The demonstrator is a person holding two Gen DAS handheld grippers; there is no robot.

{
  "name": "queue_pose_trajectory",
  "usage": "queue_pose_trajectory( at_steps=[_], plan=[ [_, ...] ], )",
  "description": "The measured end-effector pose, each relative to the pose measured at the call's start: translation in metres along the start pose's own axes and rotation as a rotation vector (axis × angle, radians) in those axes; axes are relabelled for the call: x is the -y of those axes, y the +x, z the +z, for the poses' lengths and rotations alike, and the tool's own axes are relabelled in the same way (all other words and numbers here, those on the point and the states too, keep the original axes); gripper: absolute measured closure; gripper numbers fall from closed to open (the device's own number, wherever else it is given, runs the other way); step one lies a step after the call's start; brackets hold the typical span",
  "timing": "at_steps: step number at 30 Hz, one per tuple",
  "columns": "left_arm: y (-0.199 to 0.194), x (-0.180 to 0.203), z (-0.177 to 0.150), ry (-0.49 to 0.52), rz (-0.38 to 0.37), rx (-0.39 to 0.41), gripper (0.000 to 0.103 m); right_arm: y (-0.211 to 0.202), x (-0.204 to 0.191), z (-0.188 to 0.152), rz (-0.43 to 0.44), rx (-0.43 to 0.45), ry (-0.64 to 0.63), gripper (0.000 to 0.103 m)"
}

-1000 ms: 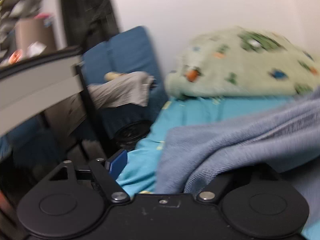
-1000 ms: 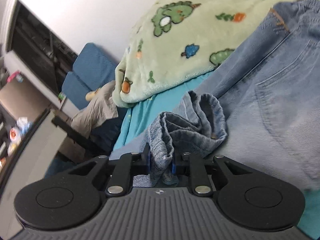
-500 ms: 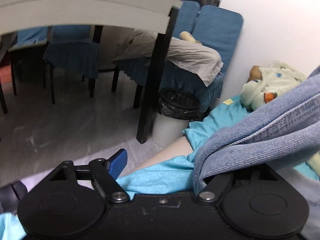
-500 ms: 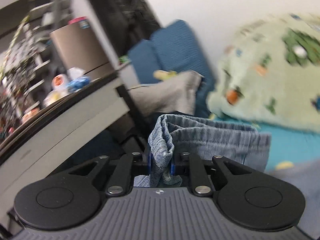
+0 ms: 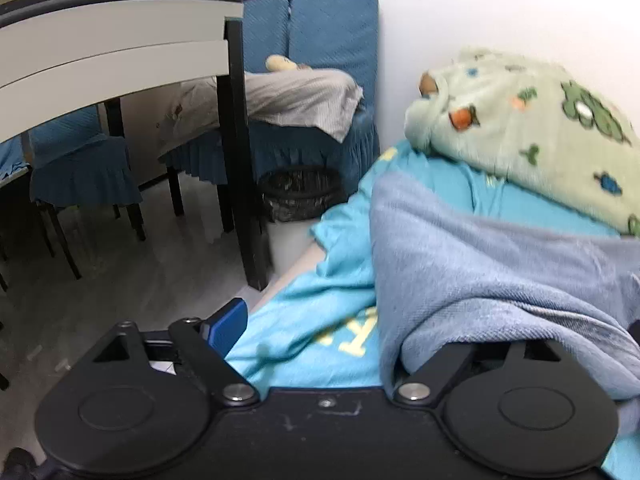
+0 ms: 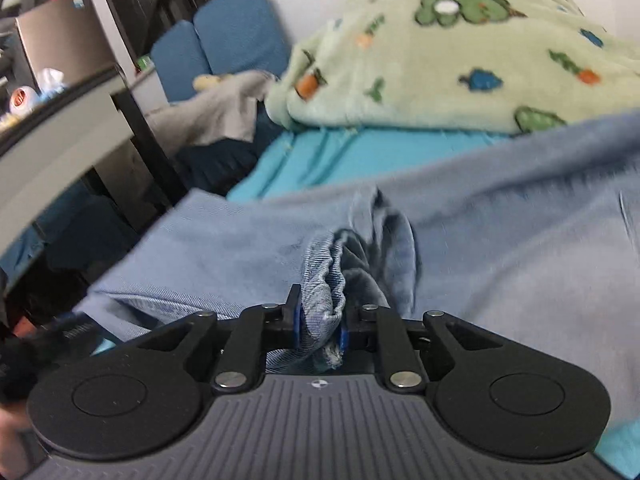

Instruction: Fold clothes

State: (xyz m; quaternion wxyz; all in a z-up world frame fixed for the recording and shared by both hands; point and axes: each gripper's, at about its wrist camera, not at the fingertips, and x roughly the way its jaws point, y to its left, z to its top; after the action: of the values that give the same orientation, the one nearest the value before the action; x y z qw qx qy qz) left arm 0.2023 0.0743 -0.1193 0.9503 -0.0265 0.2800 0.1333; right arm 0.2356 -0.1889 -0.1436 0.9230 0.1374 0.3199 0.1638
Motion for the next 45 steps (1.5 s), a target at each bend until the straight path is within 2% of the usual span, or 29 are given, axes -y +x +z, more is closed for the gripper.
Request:
queue_pose_trajectory(
  at_steps=[4,7,9,11,16,19,23,27,29,31,33,36,39,41,45],
  plan=[
    [-0.012,-0.013,0.001,-0.013,-0.027,-0.069,0.019,-0.001,0.001,-0.004,-0.005,-0.02,0.054,0.082],
    [-0.032,-0.018,0.003,-0.022,-0.041,-0.074,0.019,-0.013,0.007,-0.002,0.008,-0.045,0.08,0.074],
    [-0.049,-0.018,0.005,-0.025,-0.064,-0.077,0.019,-0.028,0.011,0.0,0.014,-0.048,0.078,0.073],
    [-0.069,-0.017,0.006,-0.015,-0.085,-0.063,0.019,-0.048,0.016,0.003,0.014,-0.033,0.066,0.073],
    [-0.106,-0.007,0.011,0.027,-0.126,0.027,0.017,-0.113,0.049,0.008,-0.067,0.035,0.067,0.074],
    [-0.109,0.0,0.014,0.041,-0.138,0.081,0.017,-0.154,0.088,0.006,-0.131,0.1,0.161,0.074],
    [-0.088,0.01,0.019,0.039,-0.131,0.075,0.016,-0.195,0.159,-0.003,-0.211,0.214,0.414,0.069],
    [-0.062,0.025,0.019,0.083,-0.086,0.085,0.016,-0.205,0.221,-0.011,-0.269,0.308,0.654,0.057],
    [-0.048,0.032,0.015,0.114,-0.079,0.075,0.016,-0.202,0.245,-0.012,-0.279,0.335,0.746,0.047],
    [-0.036,0.038,0.009,0.137,-0.073,0.055,0.016,-0.196,0.264,-0.015,-0.287,0.358,0.806,0.03],
    [-0.025,0.043,0.003,0.145,-0.078,0.022,0.016,-0.185,0.281,-0.019,-0.305,0.345,0.855,0.022],
    [-0.012,0.052,-0.003,0.152,-0.109,-0.028,0.014,-0.17,0.301,-0.027,-0.282,0.351,0.888,0.022],
    [-0.009,0.059,-0.006,0.18,-0.083,-0.011,0.011,-0.16,0.317,-0.029,-0.281,0.386,0.898,0.02],
    [-0.008,0.059,-0.004,0.165,-0.082,-0.016,0.01,-0.155,0.326,-0.028,-0.262,0.401,0.894,0.018],
    [-0.009,0.061,-0.005,0.175,-0.07,-0.008,0.01,-0.152,0.327,-0.016,-0.257,0.437,0.818,0.018]
  ],
)
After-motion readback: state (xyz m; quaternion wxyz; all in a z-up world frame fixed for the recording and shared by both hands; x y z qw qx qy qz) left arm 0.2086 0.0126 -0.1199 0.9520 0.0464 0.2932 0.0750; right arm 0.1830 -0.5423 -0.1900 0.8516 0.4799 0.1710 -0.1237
